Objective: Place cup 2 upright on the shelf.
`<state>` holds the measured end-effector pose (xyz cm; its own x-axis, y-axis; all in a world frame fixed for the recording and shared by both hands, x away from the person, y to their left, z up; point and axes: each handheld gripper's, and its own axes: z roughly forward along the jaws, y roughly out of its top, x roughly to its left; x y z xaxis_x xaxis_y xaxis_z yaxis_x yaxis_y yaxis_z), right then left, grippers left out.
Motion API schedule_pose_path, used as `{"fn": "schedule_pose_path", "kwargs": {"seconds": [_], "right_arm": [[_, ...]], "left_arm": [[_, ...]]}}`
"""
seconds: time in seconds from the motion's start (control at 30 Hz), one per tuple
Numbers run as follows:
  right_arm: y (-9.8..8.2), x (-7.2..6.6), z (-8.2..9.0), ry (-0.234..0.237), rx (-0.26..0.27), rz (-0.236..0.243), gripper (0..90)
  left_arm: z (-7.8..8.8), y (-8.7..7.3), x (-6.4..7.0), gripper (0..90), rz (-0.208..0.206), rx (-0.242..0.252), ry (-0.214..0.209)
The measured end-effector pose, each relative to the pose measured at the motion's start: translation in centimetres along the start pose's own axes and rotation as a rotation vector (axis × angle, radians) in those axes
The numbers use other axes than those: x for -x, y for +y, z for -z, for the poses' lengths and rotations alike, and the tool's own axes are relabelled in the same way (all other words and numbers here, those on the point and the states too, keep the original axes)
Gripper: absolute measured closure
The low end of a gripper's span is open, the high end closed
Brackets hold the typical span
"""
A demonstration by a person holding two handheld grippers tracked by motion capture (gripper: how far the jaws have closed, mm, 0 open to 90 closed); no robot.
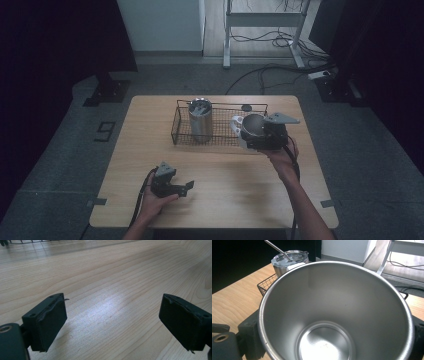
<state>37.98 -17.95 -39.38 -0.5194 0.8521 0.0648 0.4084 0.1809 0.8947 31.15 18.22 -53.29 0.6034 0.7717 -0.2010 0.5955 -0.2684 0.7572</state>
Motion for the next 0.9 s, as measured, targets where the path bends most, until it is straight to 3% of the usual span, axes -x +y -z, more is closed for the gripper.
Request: {"fn": "schedule_pose_path", "kwargs": {"seconds": [0.9], "right_arm": [[2.0, 0.8, -1.9, -0.017, -0.003, 0.002, 6.9]], "left_arm": [[0.1, 0.1, 0.0, 7.8, 0.002, 0.0, -0.007]]}}
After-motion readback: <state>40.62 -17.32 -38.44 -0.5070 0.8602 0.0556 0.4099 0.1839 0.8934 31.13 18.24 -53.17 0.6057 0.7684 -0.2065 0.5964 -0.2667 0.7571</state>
